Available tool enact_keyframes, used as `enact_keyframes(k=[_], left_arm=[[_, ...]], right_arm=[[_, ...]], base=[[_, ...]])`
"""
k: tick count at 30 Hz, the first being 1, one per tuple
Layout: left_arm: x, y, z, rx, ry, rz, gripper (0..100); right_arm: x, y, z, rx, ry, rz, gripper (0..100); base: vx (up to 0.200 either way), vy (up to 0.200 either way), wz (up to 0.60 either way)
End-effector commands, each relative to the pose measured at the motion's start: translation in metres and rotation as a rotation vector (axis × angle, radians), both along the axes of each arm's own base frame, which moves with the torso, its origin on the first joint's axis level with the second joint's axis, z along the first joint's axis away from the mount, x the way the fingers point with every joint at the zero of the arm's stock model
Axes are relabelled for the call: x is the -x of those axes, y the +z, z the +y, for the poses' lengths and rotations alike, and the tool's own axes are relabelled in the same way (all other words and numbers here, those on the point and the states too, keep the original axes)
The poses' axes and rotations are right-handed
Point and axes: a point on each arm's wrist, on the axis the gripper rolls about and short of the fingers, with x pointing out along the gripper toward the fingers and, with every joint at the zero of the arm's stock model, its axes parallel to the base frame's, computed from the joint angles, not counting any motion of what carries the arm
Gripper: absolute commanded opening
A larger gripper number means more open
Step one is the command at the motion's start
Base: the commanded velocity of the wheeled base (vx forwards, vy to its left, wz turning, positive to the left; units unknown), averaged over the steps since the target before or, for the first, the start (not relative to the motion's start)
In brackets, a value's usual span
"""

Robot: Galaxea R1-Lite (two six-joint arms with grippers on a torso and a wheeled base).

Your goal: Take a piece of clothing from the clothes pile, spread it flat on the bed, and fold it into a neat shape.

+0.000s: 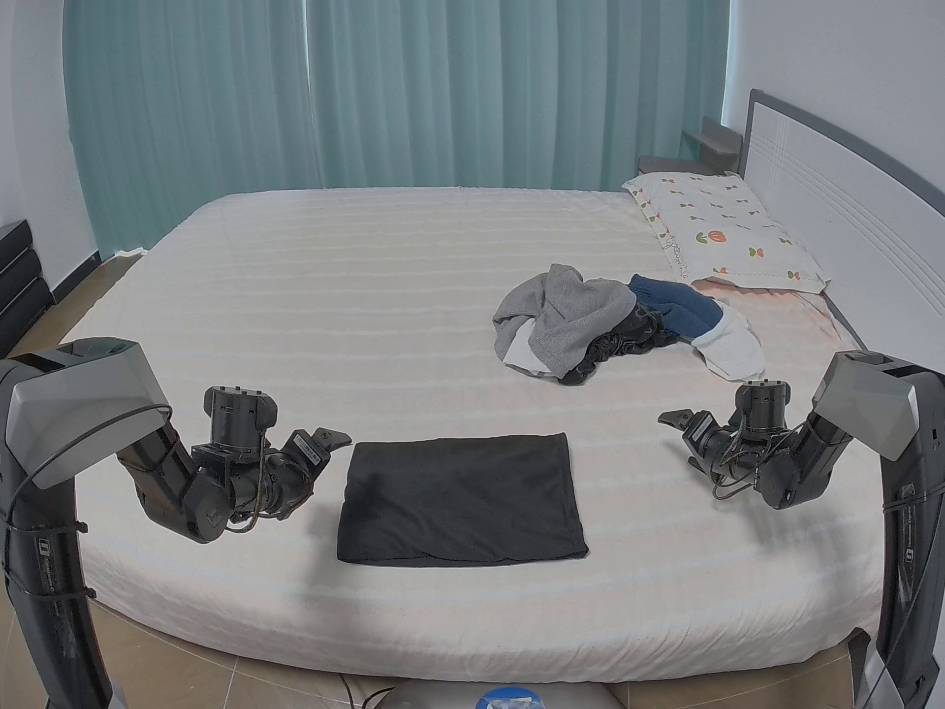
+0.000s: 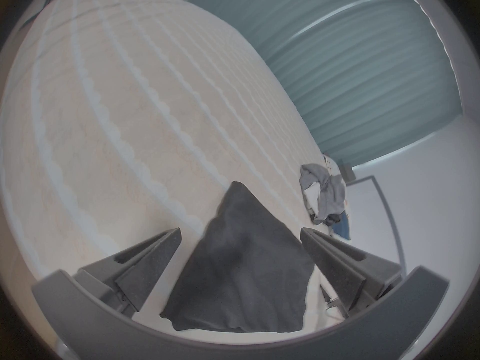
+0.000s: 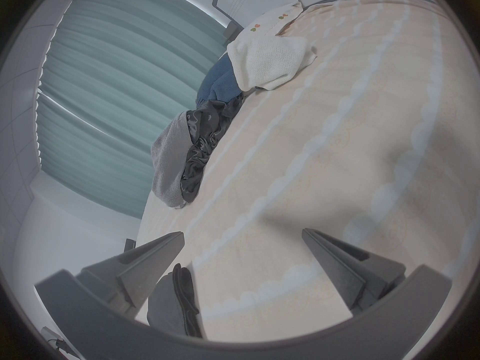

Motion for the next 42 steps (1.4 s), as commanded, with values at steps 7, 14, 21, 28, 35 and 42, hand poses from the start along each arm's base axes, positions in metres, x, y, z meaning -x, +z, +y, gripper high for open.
enact_keyframes(k=[7, 14, 21, 28, 35, 42], left_arm=[[0.008, -0.034, -0.004, -0.228, -0.238, 0.018, 100], [0.001, -0.043, -0.012, -0.179, -0.353, -0.050, 100], [0.001, -0.055, -0.011, -0.232, -0.411, -0.082, 100], [-0.003, -0.058, -0.013, -0.251, -0.389, -0.084, 100], [-0.006, -0.056, -0.013, -0.246, -0.364, -0.088, 100], [-0.014, -0.052, -0.015, -0.196, -0.323, -0.096, 0]], right_arm=[[0.001, -0.003, 0.004, 0.001, 0.009, 0.013, 100], [0.001, -0.006, 0.005, 0.003, 0.013, 0.018, 100], [0.001, -0.009, 0.009, 0.006, 0.017, 0.021, 100], [0.001, -0.009, 0.011, 0.006, 0.021, 0.021, 100], [0.000, -0.011, 0.011, 0.006, 0.021, 0.021, 100], [0.000, -0.010, 0.011, 0.007, 0.020, 0.018, 100]], base=[[0.000, 0.000, 0.00], [0.000, 0.000, 0.00], [0.000, 0.000, 0.00], [0.000, 0.000, 0.00], [0.000, 0.000, 0.00], [0.000, 0.000, 0.00]])
